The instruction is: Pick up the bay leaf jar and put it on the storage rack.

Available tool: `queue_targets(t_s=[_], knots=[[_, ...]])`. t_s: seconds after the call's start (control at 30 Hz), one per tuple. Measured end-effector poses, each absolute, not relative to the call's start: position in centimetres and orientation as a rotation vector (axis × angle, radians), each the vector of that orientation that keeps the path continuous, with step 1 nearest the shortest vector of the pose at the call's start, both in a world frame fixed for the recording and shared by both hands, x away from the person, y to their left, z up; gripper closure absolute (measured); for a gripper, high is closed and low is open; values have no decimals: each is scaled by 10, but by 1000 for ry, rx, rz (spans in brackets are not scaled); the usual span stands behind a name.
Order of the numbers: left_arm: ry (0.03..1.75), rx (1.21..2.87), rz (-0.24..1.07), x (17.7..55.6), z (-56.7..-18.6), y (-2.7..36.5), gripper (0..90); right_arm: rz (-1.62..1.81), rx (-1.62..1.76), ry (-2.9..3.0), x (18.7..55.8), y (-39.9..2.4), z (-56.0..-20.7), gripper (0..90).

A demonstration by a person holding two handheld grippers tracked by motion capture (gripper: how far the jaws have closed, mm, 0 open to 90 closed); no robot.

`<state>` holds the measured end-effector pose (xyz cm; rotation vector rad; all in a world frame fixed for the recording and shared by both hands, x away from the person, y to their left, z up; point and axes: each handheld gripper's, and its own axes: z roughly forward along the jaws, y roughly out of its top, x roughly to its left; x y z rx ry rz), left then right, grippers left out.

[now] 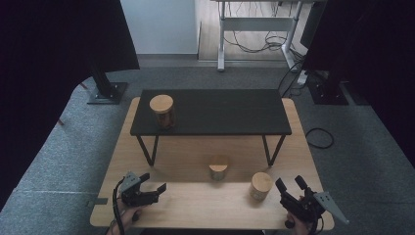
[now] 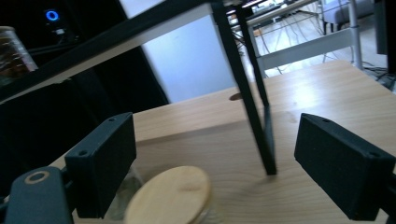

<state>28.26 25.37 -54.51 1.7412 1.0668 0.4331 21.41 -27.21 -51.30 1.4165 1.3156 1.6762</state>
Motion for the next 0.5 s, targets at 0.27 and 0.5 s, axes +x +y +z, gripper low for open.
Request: queue_targets(t_s=[0.27,0.5], knots=[[1088,1730,425,285,-548,258,101,1683,1364,1371,203,-253,-507,122],[1108,1717,418,287,-549,259,104,1684,1299,1441,194,-231,-503,114]])
